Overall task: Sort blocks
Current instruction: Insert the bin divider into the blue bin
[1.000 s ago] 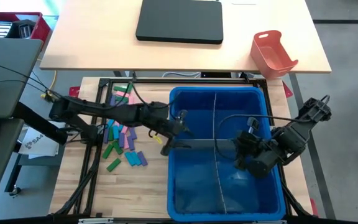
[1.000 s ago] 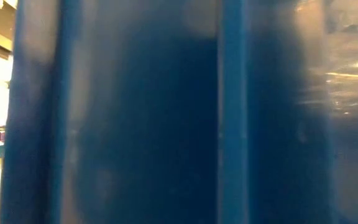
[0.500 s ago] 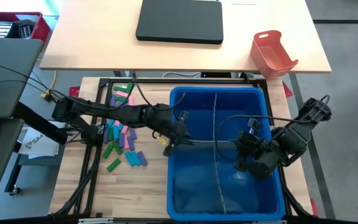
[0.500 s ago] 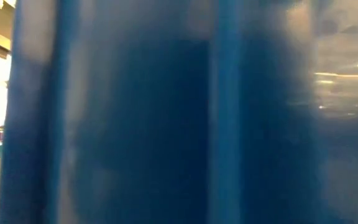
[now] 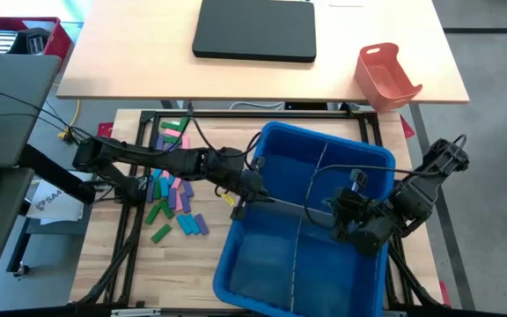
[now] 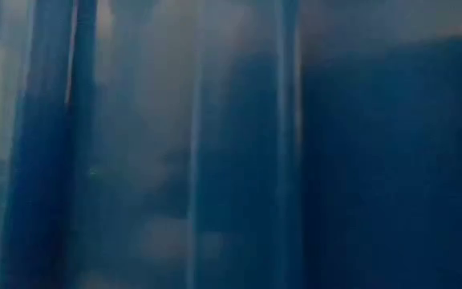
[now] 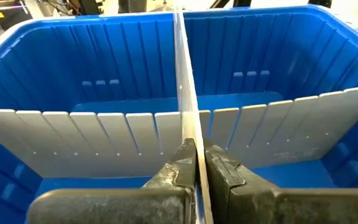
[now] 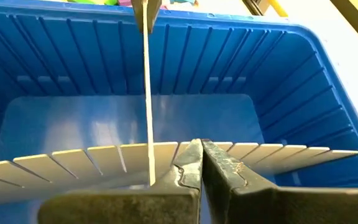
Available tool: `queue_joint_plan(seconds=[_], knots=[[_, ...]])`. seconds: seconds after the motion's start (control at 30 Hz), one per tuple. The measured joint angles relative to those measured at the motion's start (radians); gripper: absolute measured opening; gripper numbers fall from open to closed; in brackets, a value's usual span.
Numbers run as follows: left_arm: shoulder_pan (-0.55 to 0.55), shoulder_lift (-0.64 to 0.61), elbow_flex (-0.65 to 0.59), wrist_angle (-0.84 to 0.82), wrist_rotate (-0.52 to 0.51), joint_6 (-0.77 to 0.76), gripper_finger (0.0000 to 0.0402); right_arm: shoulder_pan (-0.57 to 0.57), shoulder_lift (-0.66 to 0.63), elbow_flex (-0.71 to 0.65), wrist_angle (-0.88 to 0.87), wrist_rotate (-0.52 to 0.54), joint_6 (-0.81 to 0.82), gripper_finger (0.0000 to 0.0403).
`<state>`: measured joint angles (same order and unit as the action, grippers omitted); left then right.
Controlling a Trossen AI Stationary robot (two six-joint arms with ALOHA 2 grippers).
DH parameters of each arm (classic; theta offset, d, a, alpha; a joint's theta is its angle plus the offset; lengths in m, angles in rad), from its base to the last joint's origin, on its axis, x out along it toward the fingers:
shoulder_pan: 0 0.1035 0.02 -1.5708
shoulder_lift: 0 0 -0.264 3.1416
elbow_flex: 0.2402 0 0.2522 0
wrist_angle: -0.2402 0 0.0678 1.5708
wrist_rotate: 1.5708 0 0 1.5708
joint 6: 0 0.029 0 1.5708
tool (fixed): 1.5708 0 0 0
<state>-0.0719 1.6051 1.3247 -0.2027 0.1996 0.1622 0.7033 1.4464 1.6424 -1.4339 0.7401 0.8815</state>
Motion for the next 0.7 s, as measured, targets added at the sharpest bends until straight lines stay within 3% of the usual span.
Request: queue_joint_plan(seconds=[0.13, 0.33, 0.47, 0.53, 0.7], knots=[[-0.004, -0.002, -0.002, 0.005, -0.009, -0.001, 0.0006, 0.001, 0.000, -0.001, 0.047, 0.014, -0.066, 0.0000], [-0.016, -0.002, -0.004, 0.034, -0.023, -0.001, 0.0007, 0.029, 0.004, -0.001, 0.351, 0.015, -0.430, 0.0000], [-0.025, -0.002, -0.005, 0.039, -0.047, -0.004, 0.0007, 0.018, 0.034, -0.001, 0.436, -0.163, -0.498, 0.0000], [-0.028, -0.002, -0.005, 0.040, -0.066, -0.011, 0.0007, 0.003, 0.063, -0.001, 0.408, -0.276, -0.454, 0.0000], [-0.035, -0.002, -0.005, 0.043, -0.073, -0.021, 0.0007, -0.008, 0.180, -0.002, 0.308, -0.444, -0.306, 0.0000]])
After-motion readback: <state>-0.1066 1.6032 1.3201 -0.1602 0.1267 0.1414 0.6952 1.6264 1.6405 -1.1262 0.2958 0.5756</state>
